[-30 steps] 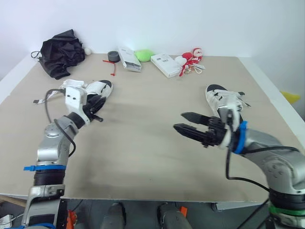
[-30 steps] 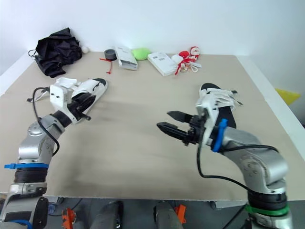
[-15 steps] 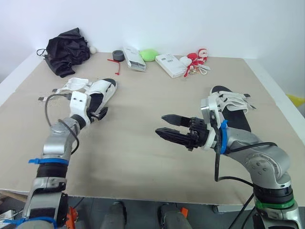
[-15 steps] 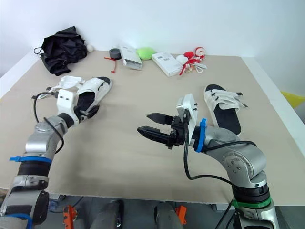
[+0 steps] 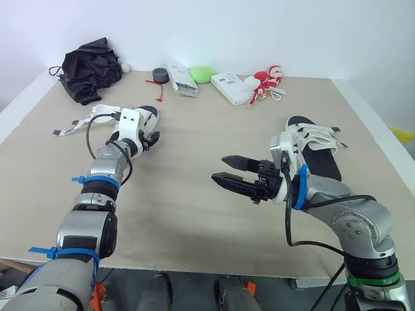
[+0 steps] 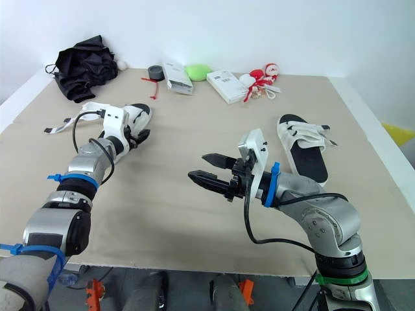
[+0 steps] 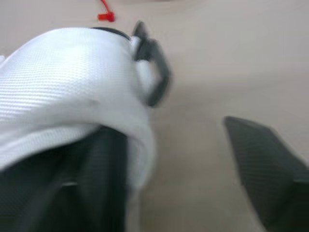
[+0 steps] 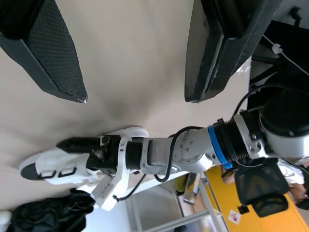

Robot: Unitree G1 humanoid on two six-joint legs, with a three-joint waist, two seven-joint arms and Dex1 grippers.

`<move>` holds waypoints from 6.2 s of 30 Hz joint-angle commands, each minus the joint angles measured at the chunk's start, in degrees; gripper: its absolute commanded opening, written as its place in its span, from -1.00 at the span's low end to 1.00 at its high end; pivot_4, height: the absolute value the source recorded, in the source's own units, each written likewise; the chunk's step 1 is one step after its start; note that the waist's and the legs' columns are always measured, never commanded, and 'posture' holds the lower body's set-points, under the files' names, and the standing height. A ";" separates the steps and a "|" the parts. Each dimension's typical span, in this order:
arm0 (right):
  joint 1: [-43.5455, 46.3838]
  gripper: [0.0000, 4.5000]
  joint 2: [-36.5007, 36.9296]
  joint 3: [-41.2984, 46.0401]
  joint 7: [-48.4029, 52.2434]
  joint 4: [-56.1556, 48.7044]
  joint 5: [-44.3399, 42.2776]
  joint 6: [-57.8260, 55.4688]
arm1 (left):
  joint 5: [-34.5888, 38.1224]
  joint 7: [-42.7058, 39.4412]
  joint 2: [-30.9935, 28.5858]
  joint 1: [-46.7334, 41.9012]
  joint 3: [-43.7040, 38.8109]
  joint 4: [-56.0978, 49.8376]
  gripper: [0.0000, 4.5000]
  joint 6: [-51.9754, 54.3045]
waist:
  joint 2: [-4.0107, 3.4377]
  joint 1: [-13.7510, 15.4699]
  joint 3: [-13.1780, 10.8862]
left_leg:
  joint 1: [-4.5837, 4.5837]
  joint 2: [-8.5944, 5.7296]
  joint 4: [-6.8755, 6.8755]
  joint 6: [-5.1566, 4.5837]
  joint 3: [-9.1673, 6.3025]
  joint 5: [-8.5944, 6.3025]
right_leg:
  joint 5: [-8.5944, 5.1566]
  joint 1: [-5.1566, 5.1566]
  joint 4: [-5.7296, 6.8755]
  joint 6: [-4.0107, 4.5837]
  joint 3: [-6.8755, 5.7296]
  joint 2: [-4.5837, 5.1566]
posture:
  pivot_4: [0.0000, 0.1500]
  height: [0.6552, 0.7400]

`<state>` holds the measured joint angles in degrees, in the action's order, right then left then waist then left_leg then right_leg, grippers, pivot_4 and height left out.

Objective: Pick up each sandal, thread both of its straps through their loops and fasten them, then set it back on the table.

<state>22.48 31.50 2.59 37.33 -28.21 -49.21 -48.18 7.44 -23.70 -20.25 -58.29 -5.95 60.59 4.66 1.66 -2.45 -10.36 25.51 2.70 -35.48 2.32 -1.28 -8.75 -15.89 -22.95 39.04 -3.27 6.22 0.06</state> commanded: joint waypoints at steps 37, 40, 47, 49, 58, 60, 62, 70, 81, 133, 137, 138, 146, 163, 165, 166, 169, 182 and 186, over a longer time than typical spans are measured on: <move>1.95 0.55 -1.22 4.13 -3.52 0.01 2.76 7.64 | 4.82 -55.00 -6.78 17.98 11.43 -33.03 -0.99 -4.12 | -0.02 -0.30 0.00 | 0.08 0.00 0.11 0.03 -0.01 0.01 | 0.17 -0.11 0.01 0.46 -0.04 0.04 | 1.00 0.95; 1.46 0.55 1.56 4.11 -0.80 1.50 2.99 7.13 | 5.85 -58.69 -8.96 21.31 12.52 -37.87 -0.99 -3.12 | -0.02 -0.32 0.00 | 0.08 0.03 0.08 0.02 -0.01 0.02 | 0.16 -0.10 0.02 0.45 -0.04 0.02 | 1.00 0.95; 0.23 0.55 5.93 2.17 4.85 4.26 4.18 6.61 | 8.53 -59.09 -9.82 26.51 12.71 -45.95 -0.99 0.27 | -0.02 -0.28 0.00 | 0.07 0.03 0.01 -0.03 0.00 0.05 | 0.06 -0.08 0.02 0.24 -0.03 0.04 | 1.00 0.95; 0.15 0.55 6.38 1.71 5.93 4.92 4.55 6.59 | 8.11 -58.31 -10.07 27.75 12.80 -46.67 -0.99 0.54 | -0.02 -0.29 0.00 | 0.07 0.05 0.01 -0.03 -0.01 0.05 | 0.06 -0.08 0.02 0.24 -0.04 0.01 | 1.00 0.95; -0.15 0.24 9.27 -1.23 12.27 9.47 7.20 6.51 | 8.89 -54.91 -9.05 32.05 14.09 -51.26 -1.00 3.50 | -0.02 -0.27 0.00 | 0.04 0.06 0.00 -0.03 0.00 0.05 | 0.05 -0.06 0.02 0.21 -0.03 0.01 | 1.00 0.95; -0.09 -0.16 9.70 -2.45 13.72 10.60 8.40 7.07 | 8.95 -54.50 -8.97 32.22 14.34 -51.49 -1.00 3.94 | -0.02 -0.26 0.01 | 0.04 0.06 -0.01 -0.03 -0.01 0.05 | 0.03 -0.05 0.02 0.19 -0.04 0.01 | 1.00 0.95; -0.08 -0.49 9.87 -3.44 15.30 11.19 9.06 7.48 | 8.92 -54.20 -9.02 32.38 14.56 -51.86 -1.00 4.37 | -0.02 -0.26 0.01 | 0.04 0.05 -0.03 -0.03 0.02 0.05 | 0.02 -0.04 0.02 0.17 -0.03 0.02 | 1.00 0.95; 5.85 -0.97 9.12 -14.26 24.60 21.06 19.53 13.61 | 9.57 -53.87 -9.25 32.43 15.31 -52.94 -1.00 5.64 | -0.04 -0.24 0.02 | -0.01 0.05 -0.12 -0.04 0.04 0.05 | 0.05 0.00 0.02 0.13 -0.01 0.02 | 1.00 0.95; 15.72 -0.97 4.53 -21.79 30.91 31.08 27.36 17.41 | 9.86 -52.75 -8.83 32.52 15.94 -54.05 -1.00 6.31 | -0.05 -0.20 0.02 | -0.01 0.06 -0.12 -0.04 0.03 0.06 | 0.07 -0.01 0.03 0.13 -0.02 0.00 | 1.00 0.95; 18.57 -1.00 -2.38 -27.18 35.50 47.62 41.08 21.25 | 31.30 -34.99 -16.25 13.43 -1.67 -38.41 0.69 47.01 | 0.15 -0.22 0.17 | -0.63 0.10 -0.09 0.10 -0.14 0.25 | 0.03 0.61 0.05 0.45 -0.30 0.00 | 1.00 0.95; 18.81 -1.00 -2.58 -27.13 35.64 47.44 41.18 21.28 | 29.46 -30.90 -9.63 10.34 -1.18 -29.85 0.69 47.45 | 0.16 -0.34 0.22 | -0.65 0.08 -0.02 0.12 -0.15 0.27 | 0.14 0.62 0.04 0.23 -0.29 -0.02 | 1.00 0.95; 18.83 -1.00 -2.60 -27.11 35.66 47.43 41.21 21.31 | 29.15 -30.54 -8.89 9.83 -1.25 -28.52 0.69 47.43 | 0.16 -0.35 0.22 | -0.65 0.08 -0.02 0.12 -0.16 0.27 | 0.13 0.62 0.04 0.22 -0.29 -0.02 | 1.00 0.95; 18.84 -1.00 -2.74 -26.62 35.80 46.73 40.86 20.95 | 27.45 -22.01 -2.03 -0.05 -7.71 -6.89 0.69 43.06 | 0.18 -0.38 0.22 | -0.56 0.08 0.03 0.14 -0.36 0.28 | 0.14 0.58 0.04 0.22 -0.41 -0.10 | 1.00 0.95; 18.21 -1.00 -2.73 -25.50 35.19 45.16 40.31 19.78 | 29.43 -4.21 6.49 -10.97 -24.05 12.51 0.42 30.06 | 0.19 -0.49 0.21 | -0.49 0.05 0.10 0.17 -0.42 0.28 | 0.11 0.53 0.03 0.16 -0.45 -0.09 | 1.00 0.95; 18.11 -1.00 -2.70 -25.39 35.03 45.00 40.29 19.62 | 29.23 -3.41 6.95 -11.34 -25.05 12.84 0.08 28.91 | 0.19 -0.51 0.21 | -0.49 0.03 0.09 0.18 -0.42 0.28 | 0.11 0.53 0.03 0.16 -0.44 -0.07 | 1.00 0.95; 18.06 -1.00 -2.69 -25.36 34.97 44.90 40.26 19.52 | 29.06 -3.03 7.19 -11.52 -25.38 12.96 -0.12 28.49 | 0.19 -0.50 0.21 | -0.49 0.03 0.09 0.18 -0.42 0.29 | 0.11 0.53 0.03 0.16 -0.45 -0.07 | 1.00 0.95; 17.83 -1.00 -2.68 -25.26 34.91 44.55 40.15 19.24 | 28.87 -2.38 8.08 -11.90 -26.15 13.22 -0.57 28.15 | 0.19 -0.48 0.21 | -0.49 0.03 0.10 0.20 -0.43 0.29 | 0.11 0.53 0.03 0.16 -0.45 -0.07 | 1.00 0.95; 17.62 -1.00 -2.68 -24.91 34.77 44.09 40.11 19.05 | 29.71 -3.66 8.71 -12.39 -27.98 11.55 -0.98 29.64 | 0.19 -0.49 0.21 | -0.48 0.01 0.11 0.30 -0.44 0.32 | 0.10 0.53 0.03 0.15 -0.46 -0.07 | 1.00 0.95; 17.34 -1.00 -2.64 -24.97 34.82 43.94 40.18 19.13 | 30.14 -9.69 8.88 -12.21 -27.08 6.51 -0.98 28.18 | 0.21 -0.50 0.19 | -0.48 0.01 0.11 0.36 -0.45 0.33 | 0.10 0.53 0.03 0.15 -0.47 -0.07 | 1.00 0.95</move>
<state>41.88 28.18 -20.21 72.43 14.14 -11.36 -27.59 36.45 -29.25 -11.55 -68.19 -33.32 71.93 34.01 1.87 -2.95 -10.17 25.06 2.70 -35.35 2.75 -1.74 -8.39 -15.78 -22.45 39.07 -3.12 5.74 -0.01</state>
